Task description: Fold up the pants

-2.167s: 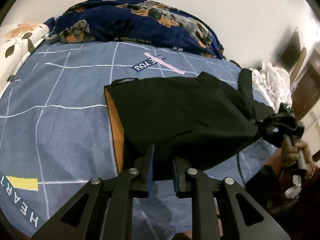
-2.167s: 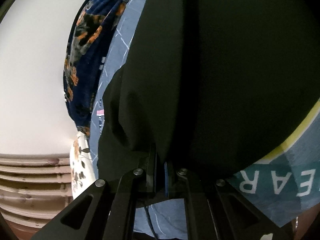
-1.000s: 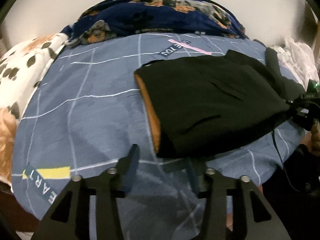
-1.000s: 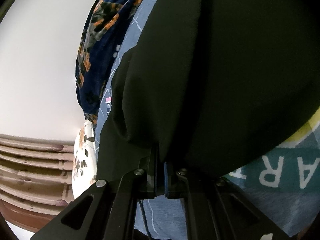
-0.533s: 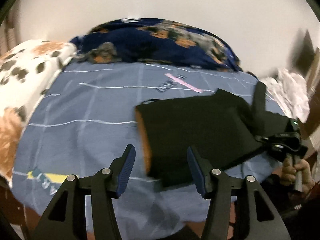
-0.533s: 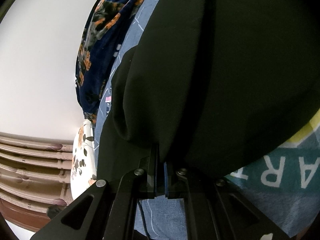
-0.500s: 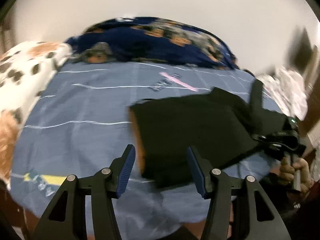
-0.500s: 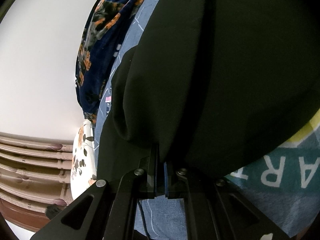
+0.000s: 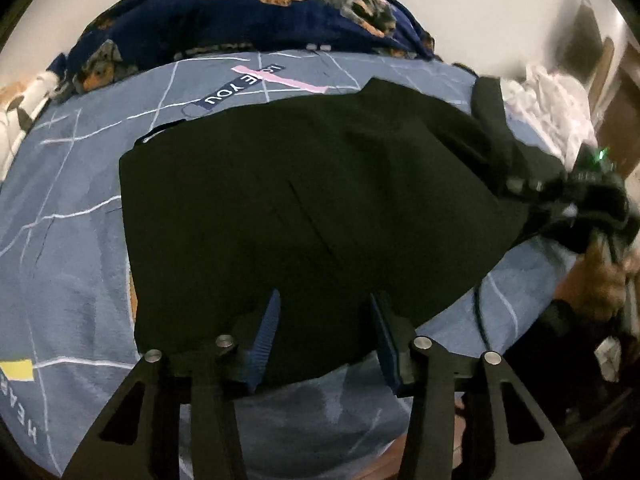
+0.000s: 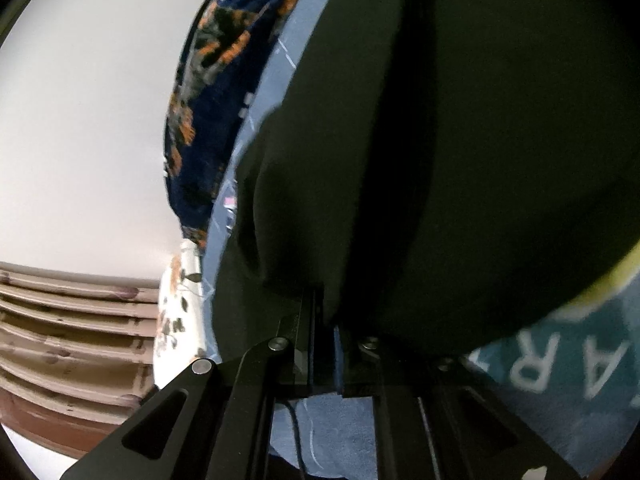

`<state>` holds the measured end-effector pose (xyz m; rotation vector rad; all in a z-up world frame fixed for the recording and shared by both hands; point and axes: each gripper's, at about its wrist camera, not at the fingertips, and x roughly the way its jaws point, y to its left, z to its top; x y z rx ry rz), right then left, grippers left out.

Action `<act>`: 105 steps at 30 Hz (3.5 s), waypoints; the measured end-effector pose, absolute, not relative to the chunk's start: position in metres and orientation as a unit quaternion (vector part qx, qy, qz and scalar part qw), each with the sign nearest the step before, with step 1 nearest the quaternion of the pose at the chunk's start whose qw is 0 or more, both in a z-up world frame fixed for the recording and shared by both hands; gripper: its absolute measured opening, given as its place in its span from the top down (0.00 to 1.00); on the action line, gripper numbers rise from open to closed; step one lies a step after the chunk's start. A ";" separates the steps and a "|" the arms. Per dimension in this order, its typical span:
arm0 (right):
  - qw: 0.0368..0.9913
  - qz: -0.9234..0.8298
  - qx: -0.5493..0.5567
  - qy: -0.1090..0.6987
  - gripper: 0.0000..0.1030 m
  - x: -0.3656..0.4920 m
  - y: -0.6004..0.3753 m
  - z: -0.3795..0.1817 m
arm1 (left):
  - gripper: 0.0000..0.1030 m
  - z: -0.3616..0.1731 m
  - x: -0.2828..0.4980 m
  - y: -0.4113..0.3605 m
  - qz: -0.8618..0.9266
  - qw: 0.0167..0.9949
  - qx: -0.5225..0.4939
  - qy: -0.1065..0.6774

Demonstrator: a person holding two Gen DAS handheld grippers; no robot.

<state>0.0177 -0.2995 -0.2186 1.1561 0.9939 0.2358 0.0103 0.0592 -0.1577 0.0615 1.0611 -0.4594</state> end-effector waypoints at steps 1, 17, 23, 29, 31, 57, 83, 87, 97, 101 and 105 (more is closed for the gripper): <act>0.721 0.106 0.522 0.442 0.90 0.021 -0.308 -0.216 | 0.54 -0.158 0.010 0.059 -0.217 0.837 0.032 0.501; 0.766 0.015 0.504 0.398 0.72 0.151 -0.465 -0.192 | 0.54 -0.160 0.017 0.062 -0.216 0.826 0.020 0.520; 0.776 -0.029 0.492 0.394 0.72 0.208 -0.518 -0.189 | 0.54 -0.159 0.021 0.062 -0.212 0.820 0.015 0.531; 0.774 -0.048 0.481 0.409 0.79 0.245 -0.541 -0.193 | 0.54 -0.159 0.023 0.061 -0.210 0.816 0.013 0.539; 0.780 -0.056 0.466 0.414 0.95 0.248 -0.542 -0.191 | 0.54 -0.159 0.023 0.060 -0.211 0.815 0.015 0.539; 0.717 -0.137 0.621 0.285 0.94 -0.064 -0.627 -0.237 | 0.54 -0.159 0.024 0.064 -0.234 0.808 0.013 0.540; 0.740 -0.219 0.563 0.296 0.99 -0.068 -0.682 -0.224 | 0.54 -0.159 0.032 0.067 -0.262 0.788 0.015 0.557; 0.747 -0.197 0.564 0.293 0.89 -0.072 -0.676 -0.222 | 0.54 -0.159 0.033 0.070 -0.264 0.787 0.005 0.557; 0.740 -0.038 0.601 0.298 0.51 -0.062 -0.603 -0.225 | 0.54 -0.158 0.031 0.069 -0.264 0.790 0.008 0.554; 0.750 -0.020 0.576 0.324 0.59 -0.047 -0.571 -0.223 | 0.54 -0.159 0.031 0.069 -0.263 0.791 0.004 0.553; 0.759 -0.047 0.527 0.379 0.95 -0.036 -0.547 -0.227 | 0.54 -0.159 0.031 0.070 -0.263 0.791 0.004 0.553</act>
